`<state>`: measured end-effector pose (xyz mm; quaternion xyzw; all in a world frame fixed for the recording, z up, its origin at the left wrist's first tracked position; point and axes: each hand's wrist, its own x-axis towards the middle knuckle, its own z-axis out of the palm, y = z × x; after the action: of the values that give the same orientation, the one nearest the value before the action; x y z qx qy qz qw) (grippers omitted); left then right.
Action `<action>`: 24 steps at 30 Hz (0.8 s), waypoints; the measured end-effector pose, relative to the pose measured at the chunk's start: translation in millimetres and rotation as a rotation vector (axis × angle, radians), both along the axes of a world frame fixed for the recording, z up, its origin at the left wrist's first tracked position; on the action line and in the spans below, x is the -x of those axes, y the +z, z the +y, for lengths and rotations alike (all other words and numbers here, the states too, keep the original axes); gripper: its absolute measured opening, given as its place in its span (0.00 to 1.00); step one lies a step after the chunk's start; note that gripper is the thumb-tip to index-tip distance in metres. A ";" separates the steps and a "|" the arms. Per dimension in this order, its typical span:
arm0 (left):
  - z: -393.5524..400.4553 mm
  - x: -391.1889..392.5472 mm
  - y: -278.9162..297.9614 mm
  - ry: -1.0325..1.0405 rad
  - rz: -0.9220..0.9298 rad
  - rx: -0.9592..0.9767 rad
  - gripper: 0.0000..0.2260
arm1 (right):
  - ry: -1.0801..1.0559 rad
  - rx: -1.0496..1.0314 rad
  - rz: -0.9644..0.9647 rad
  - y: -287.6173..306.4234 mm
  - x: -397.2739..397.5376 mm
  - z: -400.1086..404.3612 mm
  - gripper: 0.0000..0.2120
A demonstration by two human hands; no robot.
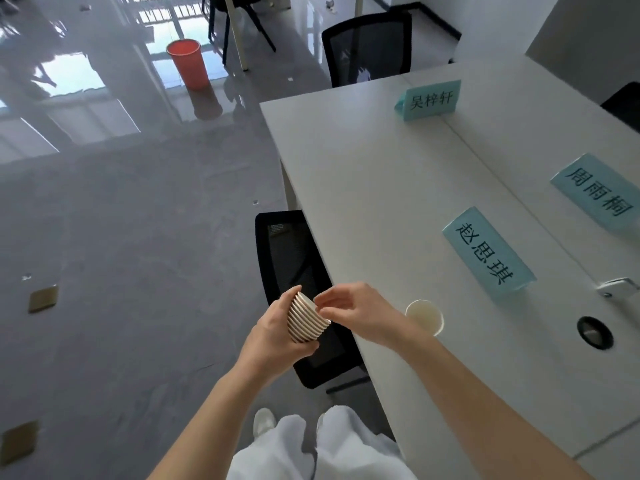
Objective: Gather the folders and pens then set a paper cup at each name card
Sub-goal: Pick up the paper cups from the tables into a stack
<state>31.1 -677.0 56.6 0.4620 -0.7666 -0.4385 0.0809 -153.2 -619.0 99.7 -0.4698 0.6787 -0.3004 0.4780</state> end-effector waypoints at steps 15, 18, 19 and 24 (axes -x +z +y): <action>-172.3 -119.5 4.9 0.168 0.062 -0.017 0.34 | 0.073 0.049 0.102 -1.1 -121.2 -203.8 0.07; -223.2 -147.6 7.1 0.173 0.039 -0.022 0.34 | 0.039 0.048 0.127 0.3 -147.3 -252.4 0.08; -240.2 -156.2 6.9 0.171 0.031 -0.024 0.34 | 0.018 0.050 0.132 0.5 -155.0 -268.2 0.08; -303.0 -176.3 5.7 0.173 0.021 -0.021 0.36 | -0.096 0.077 0.170 0.1 -174.1 -326.1 0.07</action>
<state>207.4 -980.0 62.4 0.5229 -0.7183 -0.4424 0.1217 20.8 -945.1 99.8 -0.4788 0.7263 -0.3078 0.3853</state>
